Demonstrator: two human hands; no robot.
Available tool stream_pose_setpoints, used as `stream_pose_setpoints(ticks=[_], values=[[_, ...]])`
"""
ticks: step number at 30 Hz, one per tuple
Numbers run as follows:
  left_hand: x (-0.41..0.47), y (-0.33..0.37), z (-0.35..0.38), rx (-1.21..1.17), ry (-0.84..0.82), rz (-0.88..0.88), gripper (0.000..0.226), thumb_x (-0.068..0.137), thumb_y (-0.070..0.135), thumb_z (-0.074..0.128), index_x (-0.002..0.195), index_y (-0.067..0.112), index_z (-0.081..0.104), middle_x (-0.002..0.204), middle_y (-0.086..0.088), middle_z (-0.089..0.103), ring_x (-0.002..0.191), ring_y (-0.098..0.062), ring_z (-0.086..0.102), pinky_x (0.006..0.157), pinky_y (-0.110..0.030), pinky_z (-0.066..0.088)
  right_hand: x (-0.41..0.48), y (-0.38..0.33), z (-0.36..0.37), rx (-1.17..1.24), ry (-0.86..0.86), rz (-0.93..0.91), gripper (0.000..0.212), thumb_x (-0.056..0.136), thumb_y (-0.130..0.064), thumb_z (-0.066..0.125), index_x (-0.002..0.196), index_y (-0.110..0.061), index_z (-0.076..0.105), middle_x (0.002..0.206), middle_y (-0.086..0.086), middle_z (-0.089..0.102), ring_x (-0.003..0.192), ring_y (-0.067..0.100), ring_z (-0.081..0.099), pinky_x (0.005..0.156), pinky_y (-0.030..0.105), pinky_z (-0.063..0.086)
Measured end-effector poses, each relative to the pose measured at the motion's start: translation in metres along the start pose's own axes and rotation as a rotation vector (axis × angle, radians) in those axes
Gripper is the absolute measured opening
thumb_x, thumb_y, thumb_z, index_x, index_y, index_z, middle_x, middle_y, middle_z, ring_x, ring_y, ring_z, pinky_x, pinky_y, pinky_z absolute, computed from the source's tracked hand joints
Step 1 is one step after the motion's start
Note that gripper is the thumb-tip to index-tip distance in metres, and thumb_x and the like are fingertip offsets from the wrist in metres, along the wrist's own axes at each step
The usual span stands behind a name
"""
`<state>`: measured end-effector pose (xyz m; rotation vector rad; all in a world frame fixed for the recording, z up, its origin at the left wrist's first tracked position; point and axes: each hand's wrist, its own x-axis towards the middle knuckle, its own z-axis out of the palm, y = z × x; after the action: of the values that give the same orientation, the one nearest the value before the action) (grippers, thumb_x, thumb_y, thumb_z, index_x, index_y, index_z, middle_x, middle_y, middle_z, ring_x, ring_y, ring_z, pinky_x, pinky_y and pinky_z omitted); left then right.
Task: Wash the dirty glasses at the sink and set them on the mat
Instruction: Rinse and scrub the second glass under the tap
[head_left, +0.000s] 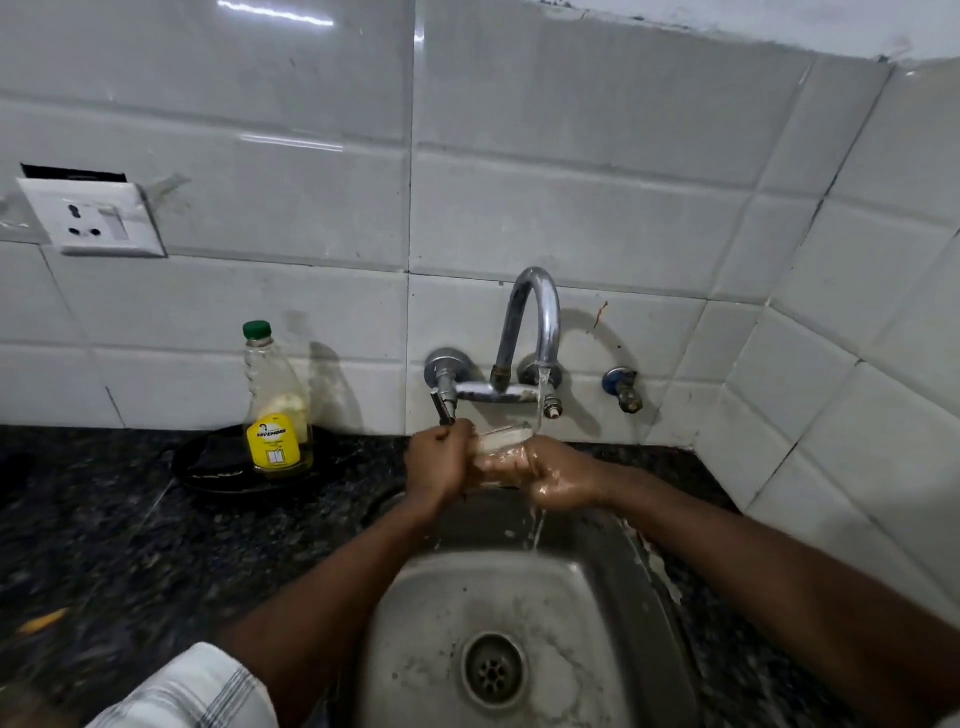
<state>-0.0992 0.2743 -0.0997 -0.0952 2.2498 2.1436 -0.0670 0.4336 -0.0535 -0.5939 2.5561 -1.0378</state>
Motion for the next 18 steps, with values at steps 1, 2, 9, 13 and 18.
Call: stream_pose_setpoints(ticks=[1, 2, 9, 13, 18], values=[[0.000, 0.000, -0.002, 0.008, -0.071, -0.191, 0.032, 0.095, 0.036, 0.053, 0.090, 0.008, 0.068, 0.085, -0.015, 0.071, 0.065, -0.030, 0.066, 0.050, -0.034, 0.052, 0.000, 0.005, 0.003, -0.060, -0.033, -0.002, 0.060, 0.077, 0.014, 0.053, 0.126, -0.018, 0.062, 0.123, -0.011, 0.063, 0.107, -0.006, 0.061, 0.092, 0.027, 0.054], [-0.001, 0.002, -0.005, 0.000, -0.166, -0.345, 0.034, 0.095, 0.039, 0.051, 0.093, 0.009, 0.067, 0.088, -0.017, 0.071, 0.061, -0.028, 0.063, 0.047, -0.029, 0.047, 0.001, 0.010, 0.004, -0.066, -0.055, 0.021, 0.062, 0.075, 0.015, 0.051, 0.125, -0.020, 0.062, 0.122, -0.011, 0.064, 0.109, -0.003, 0.061, 0.095, 0.031, 0.053], [-0.008, -0.014, 0.000, 0.045, 0.038, 0.044, 0.031, 0.081, 0.046, 0.061, 0.075, 0.017, 0.070, 0.075, -0.008, 0.072, 0.067, -0.028, 0.068, 0.064, -0.048, 0.059, -0.004, 0.015, 0.010, 0.132, 0.010, 0.048, 0.065, 0.073, 0.021, 0.053, 0.115, -0.027, 0.064, 0.113, -0.002, 0.069, 0.112, 0.022, 0.065, 0.097, 0.051, 0.052], [-0.006, -0.009, -0.001, -0.023, -0.202, -0.434, 0.036, 0.095, 0.038, 0.050, 0.095, 0.007, 0.066, 0.078, -0.014, 0.068, 0.050, -0.023, 0.058, 0.037, -0.023, 0.041, -0.005, 0.011, 0.013, -0.023, -0.036, 0.010, 0.059, 0.076, 0.015, 0.052, 0.121, -0.020, 0.064, 0.119, -0.007, 0.066, 0.110, 0.006, 0.062, 0.098, 0.034, 0.051], [-0.009, -0.026, 0.005, 0.102, 0.068, 0.150, 0.025, 0.092, 0.033, 0.064, 0.079, 0.011, 0.068, 0.078, -0.009, 0.070, 0.075, -0.031, 0.068, 0.066, -0.040, 0.057, -0.004, 0.015, 0.016, 0.090, 0.023, 0.064, 0.045, 0.085, 0.006, 0.061, 0.113, -0.029, 0.068, 0.105, -0.005, 0.073, 0.100, 0.018, 0.069, 0.096, 0.051, 0.053]])
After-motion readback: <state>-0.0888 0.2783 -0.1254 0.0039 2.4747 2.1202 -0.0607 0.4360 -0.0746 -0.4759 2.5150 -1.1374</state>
